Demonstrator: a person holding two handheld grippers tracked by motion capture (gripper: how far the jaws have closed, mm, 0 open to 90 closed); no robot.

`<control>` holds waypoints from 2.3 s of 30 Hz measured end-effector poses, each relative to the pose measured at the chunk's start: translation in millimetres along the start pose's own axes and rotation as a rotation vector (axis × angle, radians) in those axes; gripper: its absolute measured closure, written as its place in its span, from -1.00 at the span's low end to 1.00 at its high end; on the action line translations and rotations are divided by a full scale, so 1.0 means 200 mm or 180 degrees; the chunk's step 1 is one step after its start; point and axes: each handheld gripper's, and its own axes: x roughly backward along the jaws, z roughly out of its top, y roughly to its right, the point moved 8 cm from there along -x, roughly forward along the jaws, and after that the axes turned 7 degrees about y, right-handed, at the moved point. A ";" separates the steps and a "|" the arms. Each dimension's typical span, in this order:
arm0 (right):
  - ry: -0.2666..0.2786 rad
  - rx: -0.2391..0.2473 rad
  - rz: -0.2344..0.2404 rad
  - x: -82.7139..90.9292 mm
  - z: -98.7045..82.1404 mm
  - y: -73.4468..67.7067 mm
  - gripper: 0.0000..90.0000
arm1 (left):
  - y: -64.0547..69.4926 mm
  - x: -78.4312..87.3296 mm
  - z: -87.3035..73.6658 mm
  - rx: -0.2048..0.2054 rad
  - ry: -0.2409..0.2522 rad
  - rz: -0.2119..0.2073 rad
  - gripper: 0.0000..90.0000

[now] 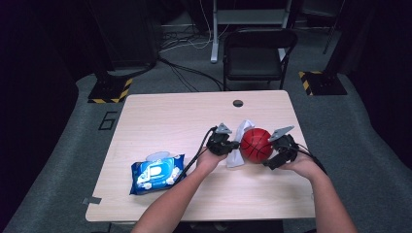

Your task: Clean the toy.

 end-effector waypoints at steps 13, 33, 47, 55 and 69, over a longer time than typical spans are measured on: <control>0.0420 -0.0077 0.0018 0.03 0.03 -0.08 -1.00 | 0.06 0.15 0.05 -0.0178 0.0118 0.0001 0.97; 0.0976 -0.0253 0.0363 0.07 0.20 -0.56 -0.71 | 0.19 0.60 -0.21 -0.0264 0.0046 0.0045 0.96; 0.1321 0.0048 -0.0043 0.12 0.30 -0.46 -0.50 | 0.08 0.49 -0.10 -0.0319 0.0065 0.0213 0.95; 0.1329 -0.0055 0.0092 0.07 0.36 -0.43 -0.46 | 0.15 0.49 -0.05 -0.0432 0.0155 0.0033 0.96; 0.1423 -0.0568 0.0213 0.04 0.42 -0.28 -0.37 | 0.20 0.40 -0.13 -0.0410 0.0138 -0.0125 0.97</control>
